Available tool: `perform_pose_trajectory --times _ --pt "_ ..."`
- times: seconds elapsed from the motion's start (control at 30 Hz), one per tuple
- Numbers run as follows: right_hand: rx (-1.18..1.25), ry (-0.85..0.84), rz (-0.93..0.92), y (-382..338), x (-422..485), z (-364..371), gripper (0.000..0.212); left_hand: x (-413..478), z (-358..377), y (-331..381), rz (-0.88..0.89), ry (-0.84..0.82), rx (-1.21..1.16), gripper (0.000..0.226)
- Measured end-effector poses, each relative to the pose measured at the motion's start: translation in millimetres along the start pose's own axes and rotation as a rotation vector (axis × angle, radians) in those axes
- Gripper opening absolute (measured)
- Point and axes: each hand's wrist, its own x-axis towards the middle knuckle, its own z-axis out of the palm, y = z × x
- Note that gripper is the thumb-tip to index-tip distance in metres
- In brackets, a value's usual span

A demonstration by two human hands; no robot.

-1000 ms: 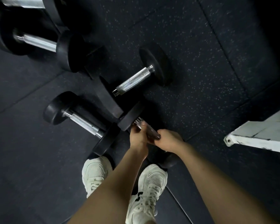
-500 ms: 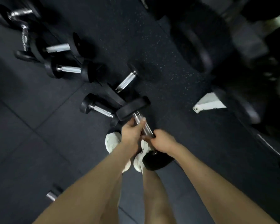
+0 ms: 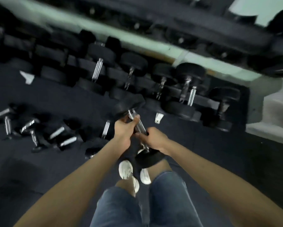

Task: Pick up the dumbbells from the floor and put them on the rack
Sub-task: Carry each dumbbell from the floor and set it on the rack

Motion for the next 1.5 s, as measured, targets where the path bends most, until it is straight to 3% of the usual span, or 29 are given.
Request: perform_pose_trajectory --times 0.1,0.33,0.7,1.1,1.5 --pt "0.119 0.116 -0.010 -8 -23 -49 0.052 -21 38 47 0.102 -0.131 0.091 0.006" --pt "0.446 0.374 -0.025 2 -33 -180 0.041 -34 170 141 0.361 -0.398 0.276 0.008" --pt "0.555 0.561 0.049 71 38 -363 0.041 22 390 209 0.436 -0.449 0.459 0.022" --pt "0.875 0.578 0.182 107 145 -444 0.049 116 513 236 0.476 -0.494 0.813 0.017" --pt "0.715 0.522 0.231 132 193 -471 0.054 178 549 223 0.380 -0.466 0.770 0.018"
